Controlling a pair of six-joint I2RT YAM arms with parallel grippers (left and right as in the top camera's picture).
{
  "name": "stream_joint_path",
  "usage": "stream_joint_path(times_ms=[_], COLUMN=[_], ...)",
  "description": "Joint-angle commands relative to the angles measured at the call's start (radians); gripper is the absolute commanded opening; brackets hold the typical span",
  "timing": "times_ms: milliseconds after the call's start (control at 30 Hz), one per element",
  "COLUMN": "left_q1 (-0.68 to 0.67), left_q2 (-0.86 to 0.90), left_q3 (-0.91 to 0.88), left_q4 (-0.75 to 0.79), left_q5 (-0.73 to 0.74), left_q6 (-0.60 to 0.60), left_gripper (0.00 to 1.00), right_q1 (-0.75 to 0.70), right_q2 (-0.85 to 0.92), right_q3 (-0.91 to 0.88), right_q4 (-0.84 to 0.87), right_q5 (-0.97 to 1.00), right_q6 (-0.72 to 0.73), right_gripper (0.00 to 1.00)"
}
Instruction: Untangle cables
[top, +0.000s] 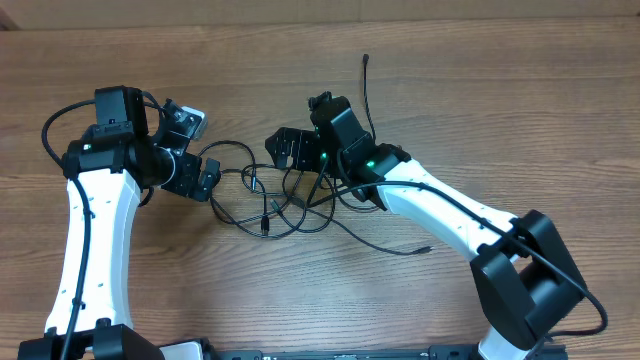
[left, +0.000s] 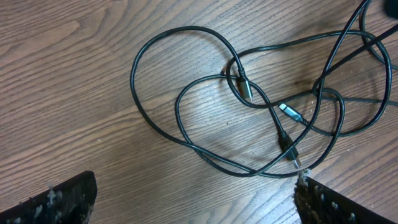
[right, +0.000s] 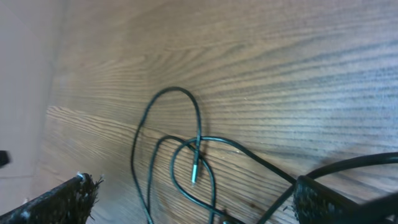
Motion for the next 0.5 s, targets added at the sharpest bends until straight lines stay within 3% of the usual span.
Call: stream_joint_path(times_ms=[0,67,167,200,267,467], left_q1=[0.005,0.005,0.005,0.005,0.005,0.005], left_q2=[0.006,0.006,0.006,0.006,0.006,0.006], left_q3=[0.011,0.011,0.011,0.011,0.011,0.011], left_q4=[0.001,0.001,0.001,0.001,0.001,0.001], left_q5=[-0.002,-0.002,-0.002,-0.002,-0.002,-0.002], left_q6=[0.016,0.016,0.016,0.016,0.016,0.016], left_gripper=[1.00,1.00,1.00,1.00,1.00,1.00], right_q1=[0.003,0.005,0.005,0.005,0.005,0.005], right_q2=[0.013,0.015,0.016,0.016,0.016,0.014], right_q3=[0.000,0.000,0.000,0.000,0.000,0.002], right_q4=[0.003,0.000,-0.017,-0.026,-0.047,-0.114], right_q5=[0.007,0.010,0.010,0.009,0.004,0.003], right_q6=[0.005,0.002,0.002,0.002,0.002,-0.045], right_gripper=[0.91,0.80,0.50,0.38,0.04,0.04])
